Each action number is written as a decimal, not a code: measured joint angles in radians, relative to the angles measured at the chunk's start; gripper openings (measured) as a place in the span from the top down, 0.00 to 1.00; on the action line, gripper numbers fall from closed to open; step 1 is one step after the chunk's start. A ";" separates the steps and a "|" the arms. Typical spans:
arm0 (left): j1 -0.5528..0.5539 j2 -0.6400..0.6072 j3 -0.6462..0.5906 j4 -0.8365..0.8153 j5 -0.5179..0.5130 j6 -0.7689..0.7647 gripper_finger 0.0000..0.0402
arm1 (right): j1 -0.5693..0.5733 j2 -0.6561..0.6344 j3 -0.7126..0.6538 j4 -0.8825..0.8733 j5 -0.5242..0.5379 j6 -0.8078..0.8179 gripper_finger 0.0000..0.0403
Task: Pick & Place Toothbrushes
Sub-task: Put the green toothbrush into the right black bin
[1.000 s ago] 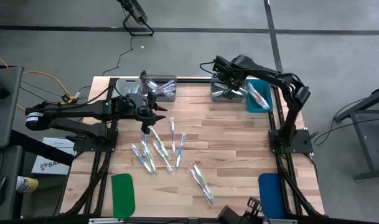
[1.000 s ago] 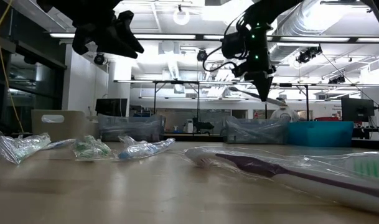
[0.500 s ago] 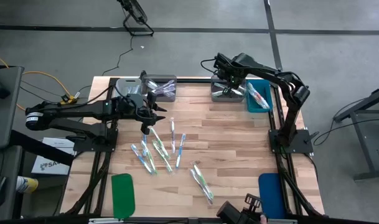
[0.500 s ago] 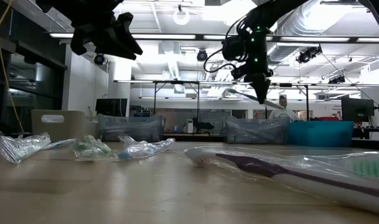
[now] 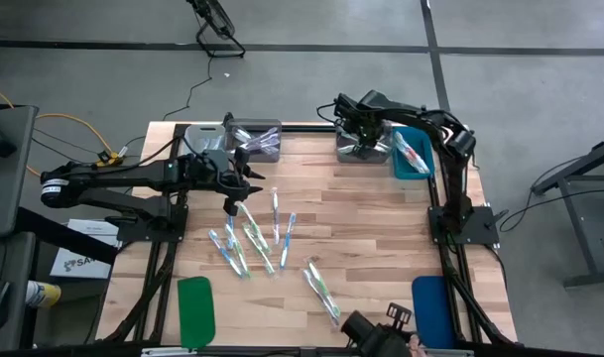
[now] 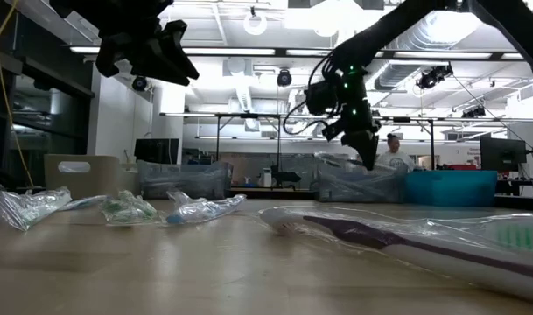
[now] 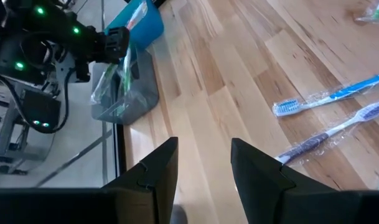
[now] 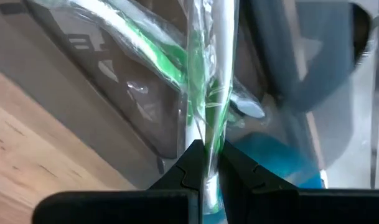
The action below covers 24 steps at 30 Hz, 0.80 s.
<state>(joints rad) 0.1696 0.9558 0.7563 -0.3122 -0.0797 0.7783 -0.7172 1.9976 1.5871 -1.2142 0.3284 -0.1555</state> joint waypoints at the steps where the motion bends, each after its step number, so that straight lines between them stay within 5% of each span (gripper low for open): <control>1: 0.000 0.000 0.000 -0.001 0.000 -0.001 0.65 | -0.004 0.005 0.000 0.001 -0.003 0.000 0.94; 12: 0.000 0.000 0.000 -0.009 0.002 -0.008 0.65 | -0.010 0.022 0.000 0.037 -0.015 0.010 0.85; 24: 0.000 0.000 0.000 -0.042 0.002 -0.025 0.65 | -0.011 -0.014 0.000 -0.012 -0.017 0.053 0.54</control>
<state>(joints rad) 0.1699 0.9558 0.7563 -0.3544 -0.0780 0.7536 -0.7284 1.9841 1.5871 -1.2261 0.3110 -0.1029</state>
